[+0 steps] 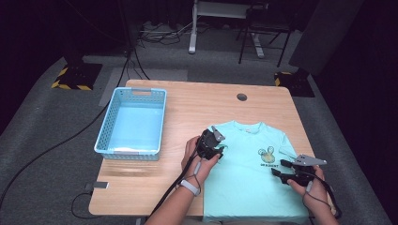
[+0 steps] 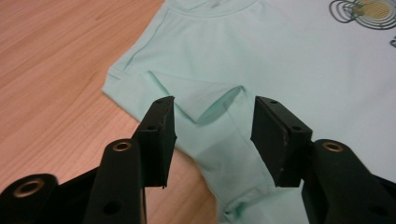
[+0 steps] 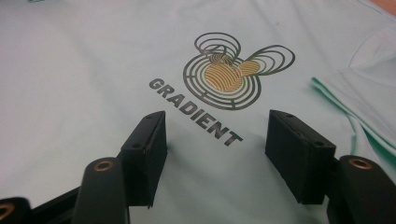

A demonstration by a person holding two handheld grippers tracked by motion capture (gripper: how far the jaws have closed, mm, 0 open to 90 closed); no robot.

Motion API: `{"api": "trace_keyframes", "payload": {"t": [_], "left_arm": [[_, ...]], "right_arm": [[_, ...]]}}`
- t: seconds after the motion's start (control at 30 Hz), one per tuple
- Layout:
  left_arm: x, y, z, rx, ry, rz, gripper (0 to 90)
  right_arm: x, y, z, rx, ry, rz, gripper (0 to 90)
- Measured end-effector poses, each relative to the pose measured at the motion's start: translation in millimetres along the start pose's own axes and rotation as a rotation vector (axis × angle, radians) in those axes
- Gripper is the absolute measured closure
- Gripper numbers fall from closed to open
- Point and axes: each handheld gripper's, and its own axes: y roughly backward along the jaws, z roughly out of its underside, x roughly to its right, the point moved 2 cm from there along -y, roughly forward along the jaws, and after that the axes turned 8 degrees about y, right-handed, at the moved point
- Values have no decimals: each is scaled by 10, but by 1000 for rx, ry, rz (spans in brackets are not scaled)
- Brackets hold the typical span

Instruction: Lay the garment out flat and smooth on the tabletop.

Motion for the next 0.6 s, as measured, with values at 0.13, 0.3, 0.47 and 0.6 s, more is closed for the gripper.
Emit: {"api": "trace_keyframes", "payload": {"t": [0.13, 0.3, 0.47, 0.6], "left_arm": [[-68, -79, -37, -15, -3, -6, 523], [-118, -200, -54, -36, -6, -5, 514], [-150, -375, -45, -64, -3, 11, 526], [-152, -459, -40, -71, 13, 42, 557]], "right_arm": [[0, 0, 0, 0, 0, 0, 388], [0, 0, 0, 0, 0, 1, 388], [0, 0, 1, 0, 1, 1, 388], [-1, 1, 1, 0, 1, 2, 387]]}}
